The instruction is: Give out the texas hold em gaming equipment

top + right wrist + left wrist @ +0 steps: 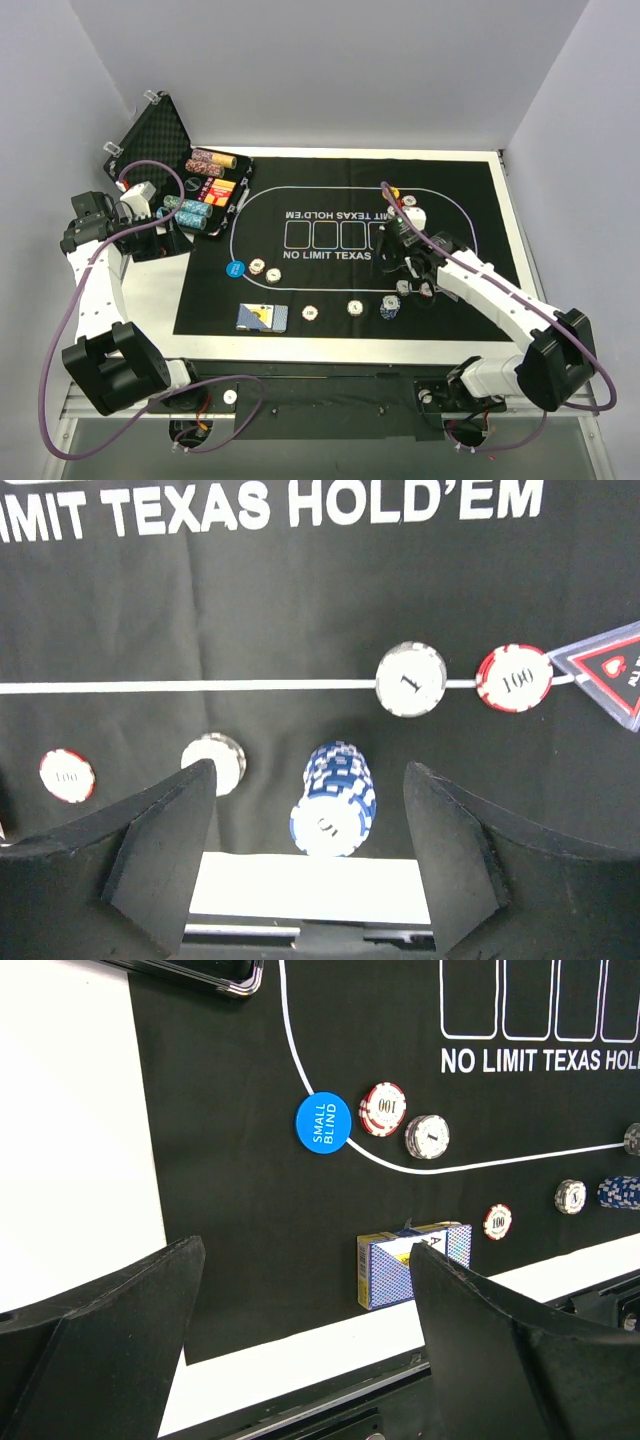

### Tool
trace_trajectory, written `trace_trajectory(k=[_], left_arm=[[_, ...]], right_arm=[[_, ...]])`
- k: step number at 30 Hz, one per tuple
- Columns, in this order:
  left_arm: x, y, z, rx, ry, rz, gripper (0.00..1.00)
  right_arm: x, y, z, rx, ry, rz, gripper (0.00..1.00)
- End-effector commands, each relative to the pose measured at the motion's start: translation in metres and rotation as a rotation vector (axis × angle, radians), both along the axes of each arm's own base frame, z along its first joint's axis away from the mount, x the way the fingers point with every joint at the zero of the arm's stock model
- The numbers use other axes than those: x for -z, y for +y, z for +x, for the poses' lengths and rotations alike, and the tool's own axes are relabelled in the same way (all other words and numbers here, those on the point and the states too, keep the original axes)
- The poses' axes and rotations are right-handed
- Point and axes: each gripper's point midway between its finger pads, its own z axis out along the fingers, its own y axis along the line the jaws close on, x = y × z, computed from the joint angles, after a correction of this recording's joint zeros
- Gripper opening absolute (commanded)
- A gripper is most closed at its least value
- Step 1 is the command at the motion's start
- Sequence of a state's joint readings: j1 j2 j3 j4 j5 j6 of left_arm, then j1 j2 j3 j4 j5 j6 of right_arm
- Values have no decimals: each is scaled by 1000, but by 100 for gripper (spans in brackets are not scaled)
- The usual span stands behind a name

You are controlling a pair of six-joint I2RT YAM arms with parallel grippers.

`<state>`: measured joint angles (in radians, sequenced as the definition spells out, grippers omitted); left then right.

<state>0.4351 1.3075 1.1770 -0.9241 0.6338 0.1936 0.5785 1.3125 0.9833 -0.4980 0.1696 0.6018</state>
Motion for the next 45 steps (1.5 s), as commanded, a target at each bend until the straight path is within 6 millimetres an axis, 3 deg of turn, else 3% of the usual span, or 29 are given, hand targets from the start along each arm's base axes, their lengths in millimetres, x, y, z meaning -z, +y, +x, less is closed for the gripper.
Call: trace_trajectory(k=[1, 8, 19, 25, 33, 45], left_arm=[[-11, 1, 4, 12, -51, 7, 95], [-10, 0, 4, 16, -52, 2, 95], [-16, 1, 4, 12, -63, 14, 95], [-16, 1, 5, 12, -64, 10, 95], [-18, 2, 6, 11, -65, 10, 95], [-19, 2, 7, 11, -70, 16, 95]], right_arm=[[4, -7, -27, -33, 69, -78, 72], [29, -12, -45, -55, 132, -123, 73], [57, -3, -53, -94, 197, -147, 73], [70, -5, -57, -96, 221, -162, 66], [71, -5, -56, -90, 218, -157, 52], [79, -6, -59, -68, 237, -125, 43]])
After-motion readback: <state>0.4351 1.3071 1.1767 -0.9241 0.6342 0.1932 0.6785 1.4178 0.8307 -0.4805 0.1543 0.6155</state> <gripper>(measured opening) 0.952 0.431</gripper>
